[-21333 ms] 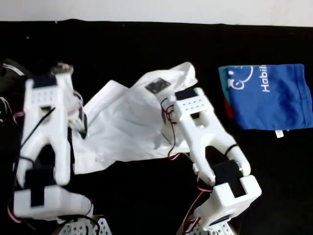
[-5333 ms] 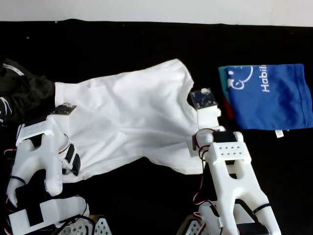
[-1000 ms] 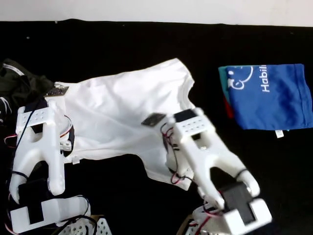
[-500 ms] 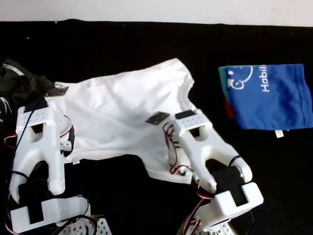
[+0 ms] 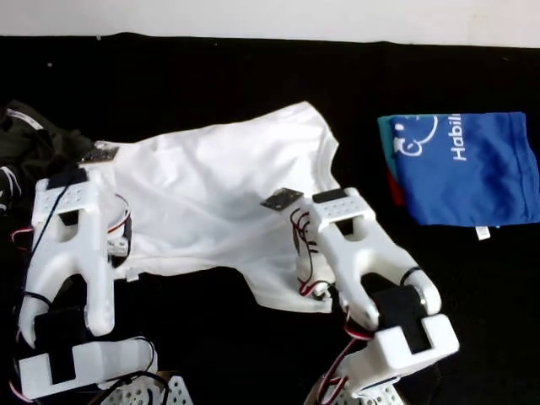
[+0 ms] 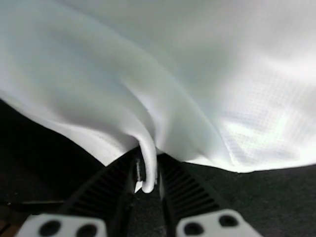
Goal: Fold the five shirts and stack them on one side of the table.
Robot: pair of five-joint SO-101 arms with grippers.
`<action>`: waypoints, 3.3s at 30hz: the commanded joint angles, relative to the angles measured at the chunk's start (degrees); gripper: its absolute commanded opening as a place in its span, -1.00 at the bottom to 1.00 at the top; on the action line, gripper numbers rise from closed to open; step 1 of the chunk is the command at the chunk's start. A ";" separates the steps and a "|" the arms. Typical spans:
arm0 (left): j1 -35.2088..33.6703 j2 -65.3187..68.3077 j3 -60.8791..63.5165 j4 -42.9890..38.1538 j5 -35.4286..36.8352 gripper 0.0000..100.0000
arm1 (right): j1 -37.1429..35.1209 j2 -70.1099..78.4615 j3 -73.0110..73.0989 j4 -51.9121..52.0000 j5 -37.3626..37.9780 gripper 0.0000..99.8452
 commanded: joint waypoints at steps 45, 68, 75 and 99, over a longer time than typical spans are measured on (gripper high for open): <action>23.16 -3.03 -15.08 20.84 9.23 -0.98 | 19.82 -33.36 -21.58 -1.36 2.11 -0.99; 29.05 -0.31 -4.26 15.91 0.44 -0.70 | 19.74 -33.36 -14.73 -3.82 3.16 -0.99; 29.23 6.99 6.46 4.57 0.53 -0.70 | 19.65 -33.10 -14.99 -3.82 3.16 -0.99; 46.46 -13.41 14.81 9.76 18.81 -0.54 | 18.68 -33.10 -15.16 -3.82 3.16 -0.99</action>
